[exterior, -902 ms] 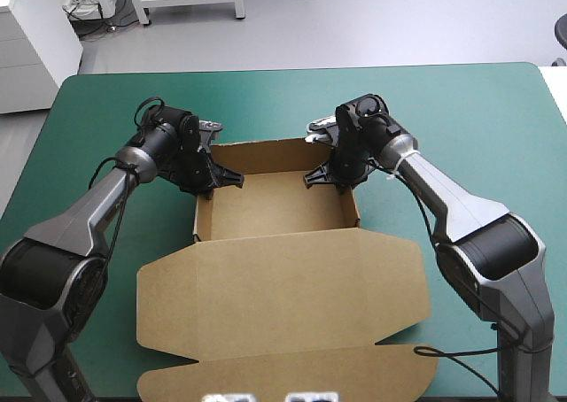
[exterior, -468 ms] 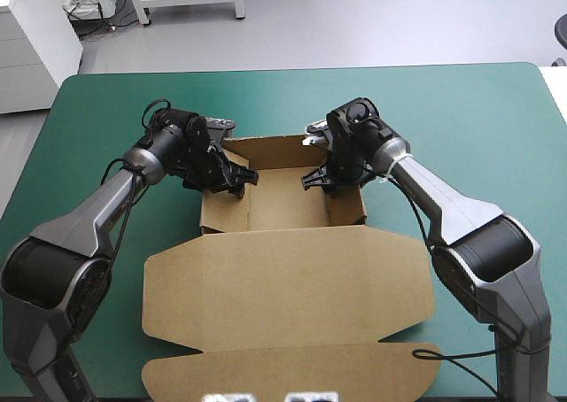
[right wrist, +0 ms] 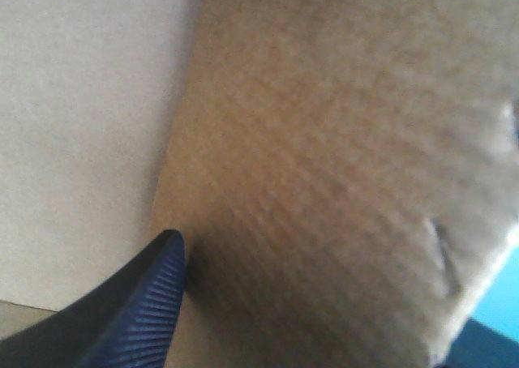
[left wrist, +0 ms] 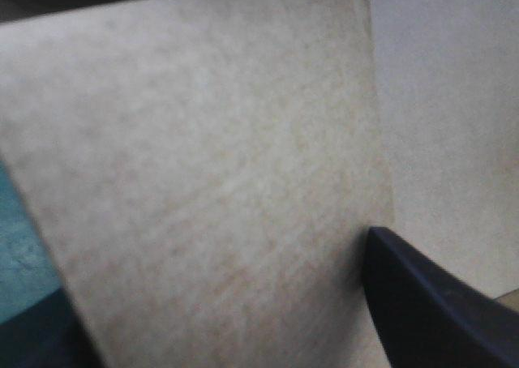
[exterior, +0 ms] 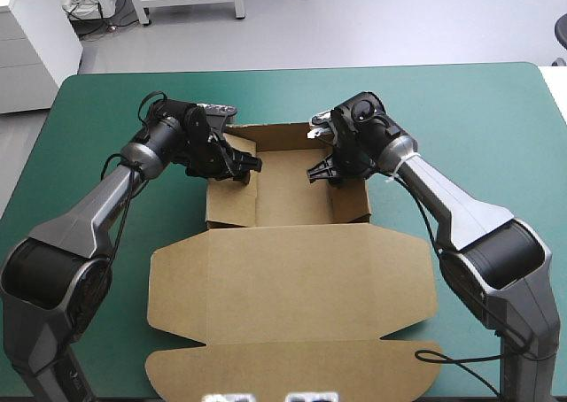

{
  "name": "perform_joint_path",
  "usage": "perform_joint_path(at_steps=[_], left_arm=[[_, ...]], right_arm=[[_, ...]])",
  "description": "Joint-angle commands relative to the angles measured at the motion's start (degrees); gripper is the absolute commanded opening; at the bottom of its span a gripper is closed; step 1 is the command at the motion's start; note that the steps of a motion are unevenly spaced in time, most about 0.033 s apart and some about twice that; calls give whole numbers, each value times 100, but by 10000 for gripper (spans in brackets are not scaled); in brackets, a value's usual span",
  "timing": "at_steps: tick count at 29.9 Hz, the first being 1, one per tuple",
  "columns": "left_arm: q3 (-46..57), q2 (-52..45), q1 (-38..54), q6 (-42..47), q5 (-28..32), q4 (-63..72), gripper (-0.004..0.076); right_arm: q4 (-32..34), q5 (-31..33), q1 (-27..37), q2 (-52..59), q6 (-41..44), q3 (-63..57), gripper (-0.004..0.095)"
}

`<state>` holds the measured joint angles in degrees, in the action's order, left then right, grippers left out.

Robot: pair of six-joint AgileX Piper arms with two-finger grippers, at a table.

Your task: Fold the box

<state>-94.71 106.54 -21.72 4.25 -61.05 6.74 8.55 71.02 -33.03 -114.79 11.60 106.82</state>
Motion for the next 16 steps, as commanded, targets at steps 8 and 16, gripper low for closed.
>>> perform_joint_path(at_steps=[8,16], left_arm=[[-369,-302,-47,259,284,-530,518],[-369,-302,-47,259,740,-506,517]], right_arm=[[16,13,304,389,-23,148,530],[-461,-442,637,389,-50,229,530]])
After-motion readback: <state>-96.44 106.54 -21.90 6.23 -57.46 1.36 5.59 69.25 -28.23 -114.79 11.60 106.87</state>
